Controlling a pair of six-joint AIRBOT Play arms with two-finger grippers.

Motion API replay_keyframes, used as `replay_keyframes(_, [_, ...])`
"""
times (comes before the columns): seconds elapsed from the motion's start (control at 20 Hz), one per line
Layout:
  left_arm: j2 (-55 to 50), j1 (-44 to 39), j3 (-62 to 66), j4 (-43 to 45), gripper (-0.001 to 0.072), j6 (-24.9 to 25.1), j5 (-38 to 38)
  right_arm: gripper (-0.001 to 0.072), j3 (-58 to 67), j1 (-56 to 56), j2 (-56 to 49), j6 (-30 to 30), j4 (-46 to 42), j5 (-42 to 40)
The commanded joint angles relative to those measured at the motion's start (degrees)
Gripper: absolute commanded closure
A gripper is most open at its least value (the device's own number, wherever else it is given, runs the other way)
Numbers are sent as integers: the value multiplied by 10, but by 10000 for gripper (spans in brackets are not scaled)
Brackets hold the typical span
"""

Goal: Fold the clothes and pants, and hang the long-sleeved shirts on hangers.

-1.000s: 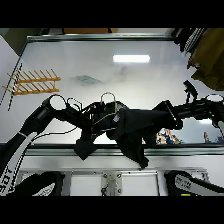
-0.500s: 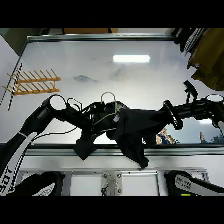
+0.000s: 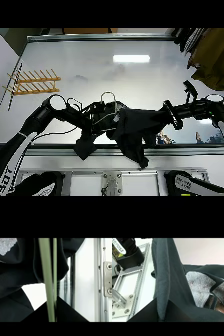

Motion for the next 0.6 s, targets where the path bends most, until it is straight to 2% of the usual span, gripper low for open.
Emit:
replay_keyframes(0.0, [0,0,0,0,695,1,0,698,0,0,0,0,0,-3])
replay_keyframes(0.35, [0,0,0,3,694,1,0,701,0,0,0,0,0,-17])
replay_keyframes(0.4, [0,0,0,3,676,1,0,702,0,0,0,0,0,-17])
replay_keyframes(0.45, [0,0,0,3,422,0,0,702,0,0,0,0,0,-17])
replay_keyframes(0.5, [0,0,0,3,247,-6,2,702,0,0,0,0,0,-17])
replay_keyframes(0.55, [0,0,0,3,250,-14,2,702,0,0,0,0,0,-17])
